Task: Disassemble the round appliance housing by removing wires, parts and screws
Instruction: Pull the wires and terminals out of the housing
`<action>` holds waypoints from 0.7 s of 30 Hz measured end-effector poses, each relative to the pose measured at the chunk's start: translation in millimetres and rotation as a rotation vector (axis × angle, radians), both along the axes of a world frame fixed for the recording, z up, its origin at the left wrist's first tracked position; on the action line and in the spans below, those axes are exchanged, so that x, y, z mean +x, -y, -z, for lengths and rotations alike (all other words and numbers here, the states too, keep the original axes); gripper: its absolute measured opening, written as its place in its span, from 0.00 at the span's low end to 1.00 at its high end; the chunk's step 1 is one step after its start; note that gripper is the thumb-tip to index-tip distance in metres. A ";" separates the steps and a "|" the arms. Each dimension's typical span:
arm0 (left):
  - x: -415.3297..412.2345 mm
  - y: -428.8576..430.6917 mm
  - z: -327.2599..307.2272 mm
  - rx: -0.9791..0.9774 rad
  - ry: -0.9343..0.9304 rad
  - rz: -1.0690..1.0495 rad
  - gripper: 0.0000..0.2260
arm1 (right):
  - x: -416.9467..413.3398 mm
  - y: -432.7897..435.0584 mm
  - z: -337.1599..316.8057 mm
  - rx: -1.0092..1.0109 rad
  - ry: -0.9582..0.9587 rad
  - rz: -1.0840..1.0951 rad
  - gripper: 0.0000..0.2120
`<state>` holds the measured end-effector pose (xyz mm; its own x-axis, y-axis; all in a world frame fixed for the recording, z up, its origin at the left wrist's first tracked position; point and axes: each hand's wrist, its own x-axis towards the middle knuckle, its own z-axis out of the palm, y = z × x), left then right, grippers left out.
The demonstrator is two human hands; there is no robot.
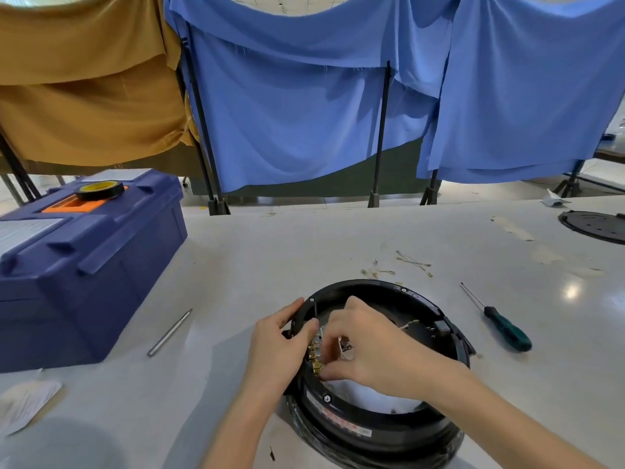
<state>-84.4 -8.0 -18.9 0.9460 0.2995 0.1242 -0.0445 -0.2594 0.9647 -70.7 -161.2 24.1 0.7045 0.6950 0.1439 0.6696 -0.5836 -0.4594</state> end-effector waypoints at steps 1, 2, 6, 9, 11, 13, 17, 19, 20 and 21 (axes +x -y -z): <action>-0.8 0.7 0.6 0.003 0.000 -0.009 0.18 | 0.0 -1.9 1.2 -0.019 0.021 0.001 0.07; -2.1 1.2 1.1 0.001 -0.001 -0.017 0.19 | 0.1 -3.7 2.7 -0.030 0.035 0.003 0.06; -5.0 3.6 -0.1 -0.030 -0.012 -0.038 0.19 | -0.3 -11.8 7.5 -0.027 0.034 0.020 0.05; -4.0 2.5 -1.2 -0.015 -0.007 -0.037 0.18 | -0.7 -17.0 7.8 -0.018 0.044 0.049 0.16; -4.2 1.2 -1.5 -0.013 -0.009 -0.031 0.18 | -2.0 -18.5 8.0 -0.013 0.079 0.057 0.16; -4.4 0.6 -1.4 -0.021 -0.007 -0.031 0.17 | -3.6 -18.6 8.8 -0.003 0.107 0.051 0.13; -5.3 0.3 -1.4 -0.028 -0.010 -0.025 0.18 | -4.7 -17.9 10.7 0.026 0.139 0.042 0.14; -5.9 0.1 -1.8 -0.025 -0.005 -0.020 0.18 | -4.4 -17.7 12.5 0.040 0.142 0.043 0.13; -6.3 0.1 -2.0 -0.024 -0.002 -0.018 0.18 | -4.4 -17.5 12.6 0.042 0.135 0.047 0.13; -6.6 0.1 -2.3 -0.021 0.001 -0.015 0.17 | -4.0 -16.7 12.9 0.048 0.131 0.053 0.12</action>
